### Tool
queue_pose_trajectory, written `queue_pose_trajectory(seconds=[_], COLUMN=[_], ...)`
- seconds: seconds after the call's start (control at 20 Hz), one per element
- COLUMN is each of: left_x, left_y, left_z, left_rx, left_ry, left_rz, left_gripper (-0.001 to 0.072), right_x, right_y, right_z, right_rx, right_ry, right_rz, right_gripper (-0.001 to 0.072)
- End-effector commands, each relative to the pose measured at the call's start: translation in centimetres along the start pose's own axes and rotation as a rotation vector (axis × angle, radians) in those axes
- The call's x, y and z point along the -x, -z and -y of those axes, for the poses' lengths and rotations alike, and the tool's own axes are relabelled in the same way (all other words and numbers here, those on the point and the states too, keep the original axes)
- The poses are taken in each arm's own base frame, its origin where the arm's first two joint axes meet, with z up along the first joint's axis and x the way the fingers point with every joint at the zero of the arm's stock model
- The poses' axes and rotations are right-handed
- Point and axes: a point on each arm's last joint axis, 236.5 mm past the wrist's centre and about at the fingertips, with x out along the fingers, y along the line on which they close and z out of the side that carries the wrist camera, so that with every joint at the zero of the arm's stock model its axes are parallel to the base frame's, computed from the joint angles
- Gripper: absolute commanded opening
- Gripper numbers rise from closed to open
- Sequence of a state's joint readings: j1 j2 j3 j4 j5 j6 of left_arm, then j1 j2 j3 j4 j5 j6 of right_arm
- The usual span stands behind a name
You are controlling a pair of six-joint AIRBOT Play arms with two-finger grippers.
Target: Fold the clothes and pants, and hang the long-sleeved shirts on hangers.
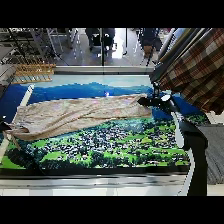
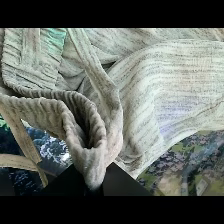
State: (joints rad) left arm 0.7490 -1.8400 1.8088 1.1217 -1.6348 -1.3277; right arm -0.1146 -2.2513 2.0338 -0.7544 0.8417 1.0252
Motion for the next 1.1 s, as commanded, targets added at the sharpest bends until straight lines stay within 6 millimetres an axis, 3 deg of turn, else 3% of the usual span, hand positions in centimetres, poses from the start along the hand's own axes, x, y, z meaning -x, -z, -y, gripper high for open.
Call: queue_pose_trajectory(seconds=[0.0, 0.1, 0.6, 1.05], left_x=[0.0, 0.0, -0.3, -0.8], left_y=[0.0, 0.0, 0.0, 0.1], left_z=[0.0, 0.0, -0.2, -0.5], left_rx=[-0.001, -0.001, 0.002, 0.008], left_ry=[-0.001, -0.001, -0.002, 0.001], left_rz=[0.001, 0.001, -0.007, -0.019], left_gripper=[0.0022, 0.0022, 0.0022, 0.0022], right_x=[0.2, 0.2, 0.7, 0.7], right_y=[0.0, 0.2, -0.7, -0.5], right_z=[0.5, 1.0, 0.4, 1.5], right_rx=[-0.028, -0.010, 0.046, 0.080], right_ry=[0.009, 0.027, 0.027, 0.071], right_rz=[-0.002, -0.012, 0.011, 0.001], right_gripper=[0.0359, 0.0455, 0.0472, 0.0470])
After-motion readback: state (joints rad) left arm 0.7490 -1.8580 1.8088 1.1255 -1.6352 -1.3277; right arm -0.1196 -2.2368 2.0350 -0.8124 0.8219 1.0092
